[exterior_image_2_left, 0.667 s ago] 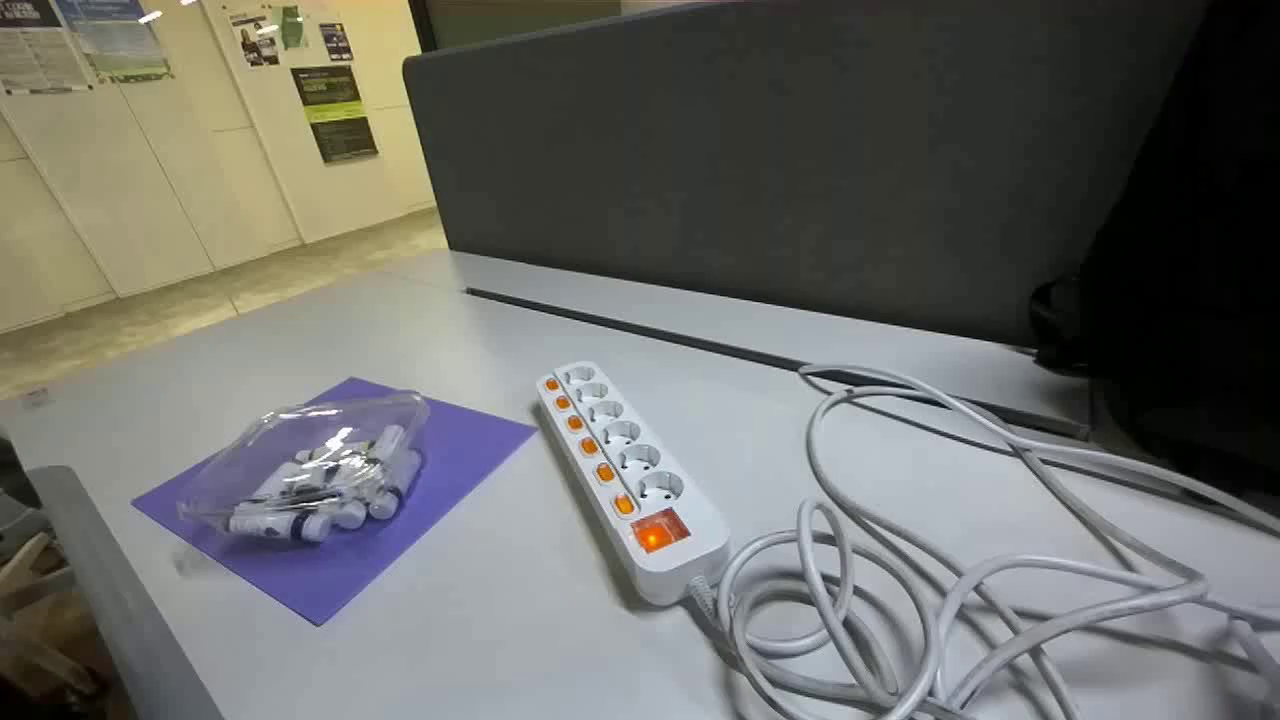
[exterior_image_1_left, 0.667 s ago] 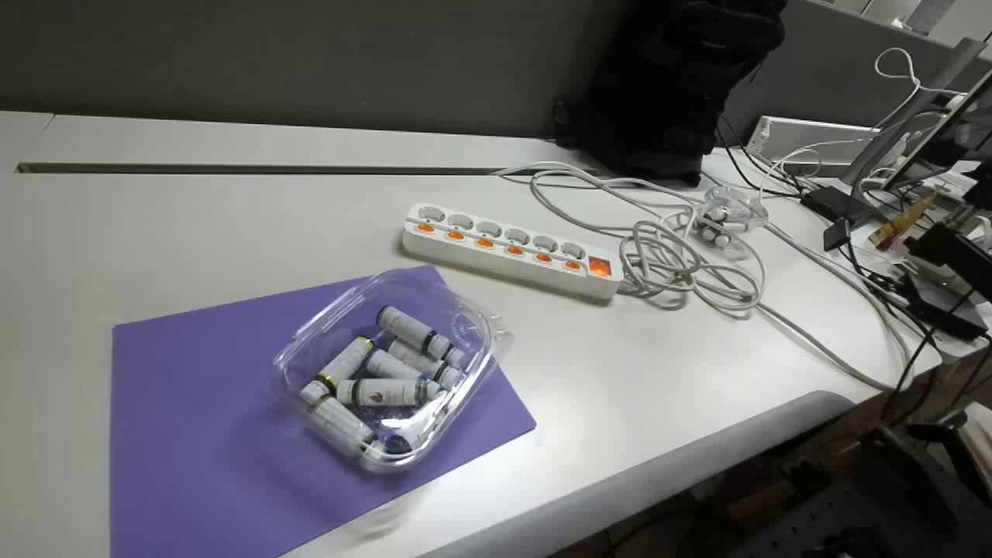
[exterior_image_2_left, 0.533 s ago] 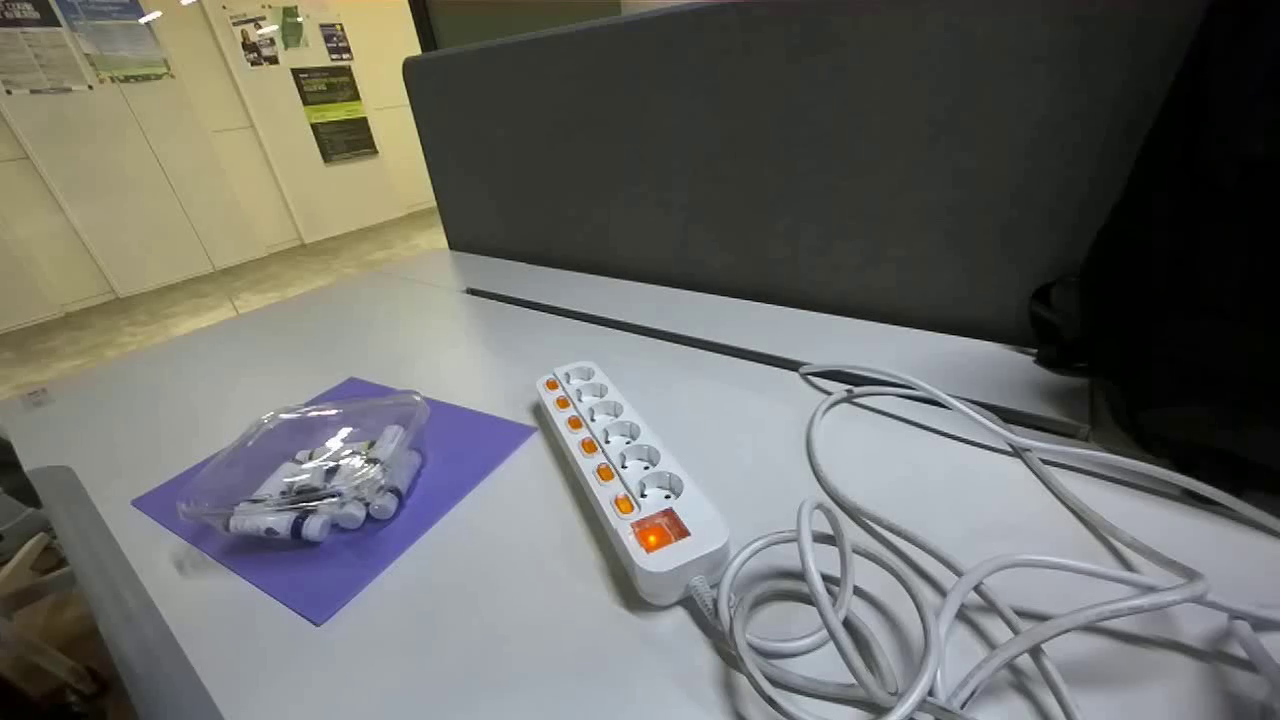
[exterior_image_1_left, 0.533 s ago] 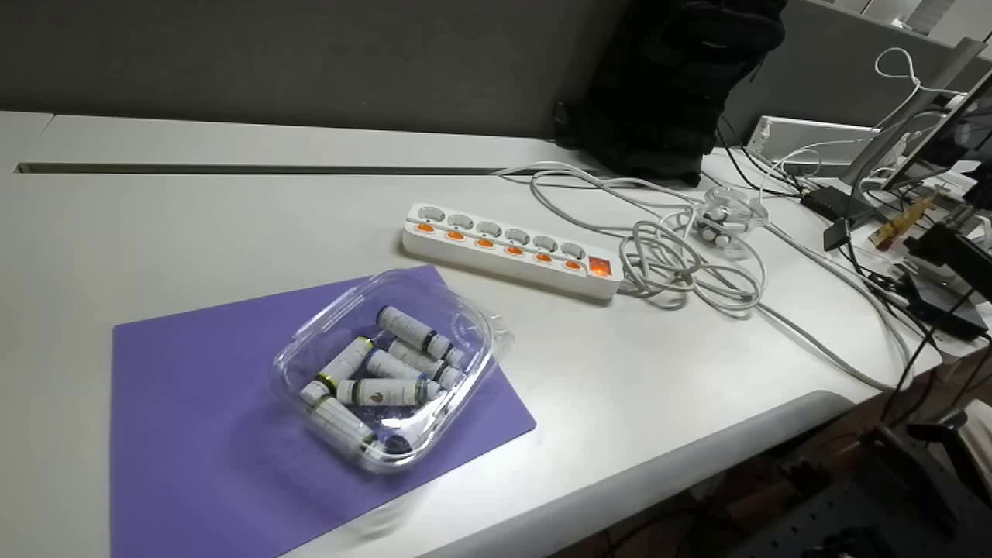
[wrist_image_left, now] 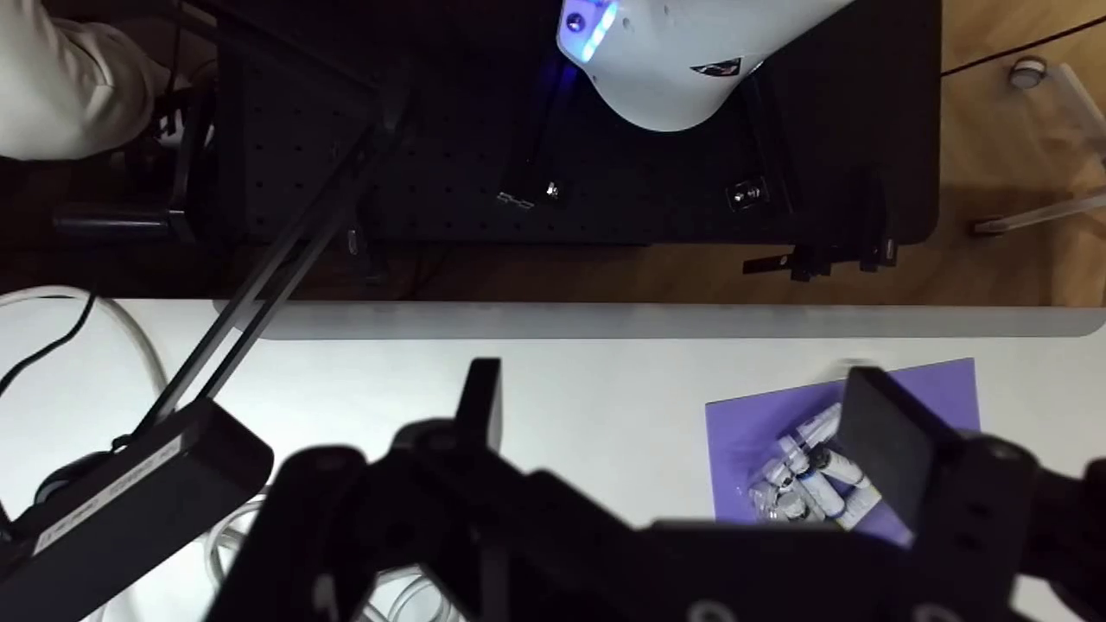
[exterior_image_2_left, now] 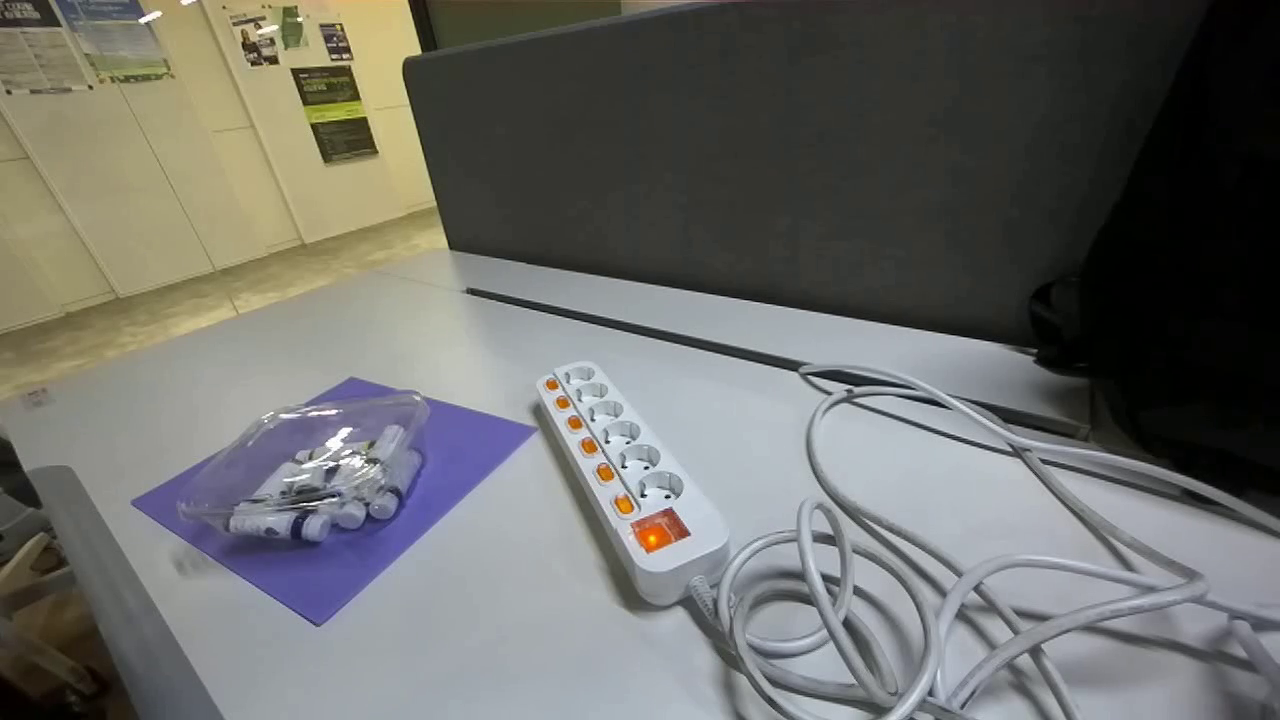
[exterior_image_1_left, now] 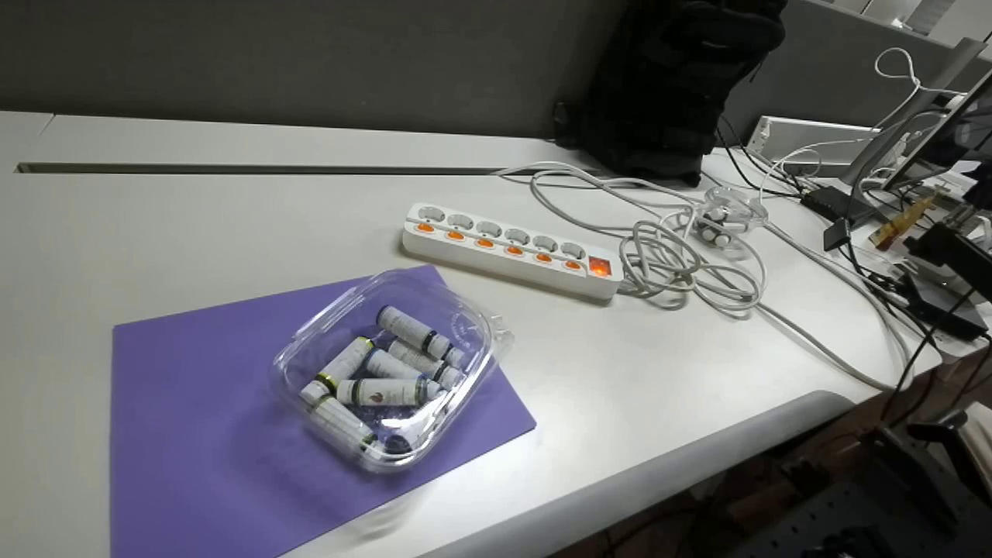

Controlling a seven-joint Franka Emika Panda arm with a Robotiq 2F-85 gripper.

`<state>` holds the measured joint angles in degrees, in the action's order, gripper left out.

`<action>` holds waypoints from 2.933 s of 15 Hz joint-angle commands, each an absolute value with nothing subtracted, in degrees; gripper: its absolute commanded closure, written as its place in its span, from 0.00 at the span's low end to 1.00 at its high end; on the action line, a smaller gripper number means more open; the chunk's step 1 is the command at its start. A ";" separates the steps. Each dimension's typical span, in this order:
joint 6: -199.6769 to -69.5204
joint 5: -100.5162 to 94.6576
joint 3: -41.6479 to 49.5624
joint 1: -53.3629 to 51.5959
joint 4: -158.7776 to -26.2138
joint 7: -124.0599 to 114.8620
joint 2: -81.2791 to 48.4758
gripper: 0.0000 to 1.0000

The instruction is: Turn on the second last switch to the right

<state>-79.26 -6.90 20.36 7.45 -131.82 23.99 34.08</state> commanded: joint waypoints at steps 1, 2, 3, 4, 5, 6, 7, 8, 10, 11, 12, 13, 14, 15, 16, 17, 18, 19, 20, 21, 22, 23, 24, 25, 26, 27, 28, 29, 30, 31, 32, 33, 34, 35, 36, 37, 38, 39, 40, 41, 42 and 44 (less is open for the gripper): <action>-79.22 -6.71 19.94 7.98 -131.75 24.23 33.94 0.00; -79.22 -6.71 19.94 7.98 -131.75 24.23 33.94 0.00; -80.21 -6.17 19.57 8.18 -132.06 22.69 33.97 0.00; -82.04 -5.81 19.51 8.24 -132.86 21.75 33.09 0.00; -83.17 -5.44 19.50 8.17 -133.45 21.56 32.35 0.00; -84.08 -4.46 19.67 7.96 -134.14 21.87 31.66 0.00; -85.99 -3.47 19.47 7.86 -135.23 21.80 31.16 0.00; -88.57 -2.51 19.18 7.74 -136.62 21.90 30.65 0.00; -93.71 -1.28 18.11 7.65 -139.57 21.68 29.22 0.00; -96.32 -0.98 17.41 7.59 -141.03 21.44 28.36 0.00; -99.69 -1.27 16.42 7.55 -142.93 20.71 27.44 0.00; -103.37 -1.50 15.41 7.45 -144.80 19.91 26.38 0.00; -106.08 -1.55 14.51 7.30 -146.14 19.11 25.16 0.00; -108.73 -1.76 13.47 7.15 -147.44 18.02 23.78 0.00; -111.24 -1.98 12.34 6.89 -148.48 16.87 22.16 0.00; -113.68 -2.32 11.23 6.70 -149.27 15.68 20.83 0.00; -116.62 -2.72 10.04 6.41 -149.97 14.38 19.43 0.00; -120.04 -3.29 8.86 6.21 -150.61 12.94 18.06 0.00; -123.23 -4.02 7.84 6.08 -150.94 11.53 16.68 0.00; -127.17 -4.97 6.86 6.09 -151.09 9.70 15.02 0.00; -130.40 -6.05 6.06 6.23 -151.02 7.93 13.36 0.00; -133.95 -7.51 5.31 6.53 -150.73 5.80 11.33 0.00; -137.03 -9.31 4.75 6.88 -150.44 3.72 9.43 0.00; -139.90 -11.47 4.30 7.21 -150.18 1.35 7.59 0.00; -142.51 -13.59 3.98 7.45 -149.68 -1.26 5.29 0.00; -144.47 -15.47 3.80 7.56 -149.17 -3.72 3.29 0.00; -145.94 -16.04 3.87 7.32 -148.36 -5.71 1.02 0.00; -146.98 -15.73 4.15 6.98 -147.71 -6.98 -0.69 0.00; -145.88 -14.77 4.62 6.77 -147.22 -6.67 -1.40 0.00; -146.37 -14.12 4.87 6.43 -149.79 -3.37 1.46 0.00; -146.39 -14.10 4.99 6.35 -149.12 -3.80 0.01 0.00; -146.40 -14.08 5.07 6.29 -148.57 -4.10 -0.95 0.00; -146.40 -14.07 5.11 6.26 -148.16 -4.24 -1.46 0.00; -146.40 -14.07 5.12 6.25 -147.94 -4.32 -1.60 0.00; -146.40 -14.07 5.12 6.25 -147.83 -4.35 -1.59 0.00; -146.40 -14.07 5.12 6.25 -147.77 -4.37 -1.59 0.00; -147.96 -14.01 5.11 6.14 -147.11 -6.21 -3.02 0.00; -149.71 -15.12 5.25 6.06 -146.51 -8.69 -4.12 0.00; -152.06 -15.59 5.31 5.90 -145.96 -10.45 -5.12 0.00; -153.89 -16.36 5.46 5.65 -145.44 -12.24 -6.07 0.00; -156.03 -17.71 5.77 5.24 -144.72 -14.49 -7.38 0.00; -159.63 -19.63 6.76 3.96 -142.82 -18.43 -10.31 0.00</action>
